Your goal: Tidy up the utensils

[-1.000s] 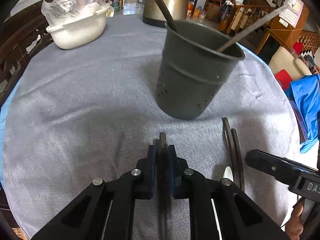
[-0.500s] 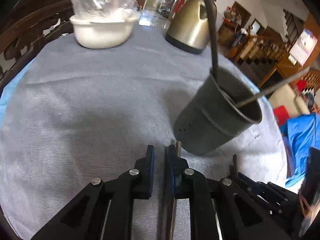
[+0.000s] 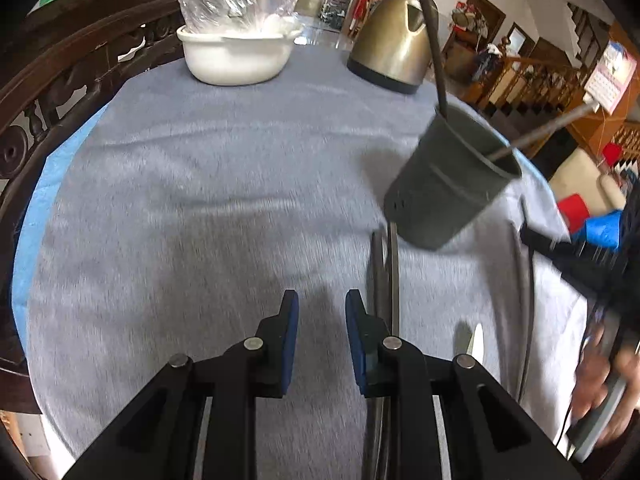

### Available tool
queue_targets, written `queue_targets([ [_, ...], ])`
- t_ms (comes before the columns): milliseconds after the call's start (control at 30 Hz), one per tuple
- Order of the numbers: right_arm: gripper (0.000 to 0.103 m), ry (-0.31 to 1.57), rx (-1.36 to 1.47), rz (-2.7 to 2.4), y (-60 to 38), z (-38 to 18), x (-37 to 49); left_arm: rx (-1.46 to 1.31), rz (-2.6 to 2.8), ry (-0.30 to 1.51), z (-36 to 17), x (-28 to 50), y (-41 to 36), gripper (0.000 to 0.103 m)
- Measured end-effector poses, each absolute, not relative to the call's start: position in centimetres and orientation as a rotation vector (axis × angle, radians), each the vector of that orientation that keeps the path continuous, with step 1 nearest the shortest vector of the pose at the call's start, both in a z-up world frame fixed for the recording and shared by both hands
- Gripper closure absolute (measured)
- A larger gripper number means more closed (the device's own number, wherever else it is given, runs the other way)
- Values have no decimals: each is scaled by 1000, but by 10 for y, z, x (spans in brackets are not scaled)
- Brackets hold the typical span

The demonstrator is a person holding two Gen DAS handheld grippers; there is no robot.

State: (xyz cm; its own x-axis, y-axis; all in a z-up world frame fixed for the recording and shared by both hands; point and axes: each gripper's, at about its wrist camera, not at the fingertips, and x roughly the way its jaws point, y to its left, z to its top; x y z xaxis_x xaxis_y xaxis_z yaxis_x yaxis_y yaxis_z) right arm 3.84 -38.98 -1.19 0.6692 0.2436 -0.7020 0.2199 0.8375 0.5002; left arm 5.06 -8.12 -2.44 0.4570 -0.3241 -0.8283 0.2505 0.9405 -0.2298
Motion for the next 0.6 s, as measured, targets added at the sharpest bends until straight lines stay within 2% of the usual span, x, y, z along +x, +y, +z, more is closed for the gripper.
queue_targets([
  [67,91,859,696,22,-406,-15,37,-71,-368,1052,-26,44,-83,79],
  [133,83,878,778,50,-420,-19,31,-64,-366,1054,-26,42,-84,79],
  [600,83,936,737,60,-407,-45,11,-54,-332,1100,-39,62,-101,79],
])
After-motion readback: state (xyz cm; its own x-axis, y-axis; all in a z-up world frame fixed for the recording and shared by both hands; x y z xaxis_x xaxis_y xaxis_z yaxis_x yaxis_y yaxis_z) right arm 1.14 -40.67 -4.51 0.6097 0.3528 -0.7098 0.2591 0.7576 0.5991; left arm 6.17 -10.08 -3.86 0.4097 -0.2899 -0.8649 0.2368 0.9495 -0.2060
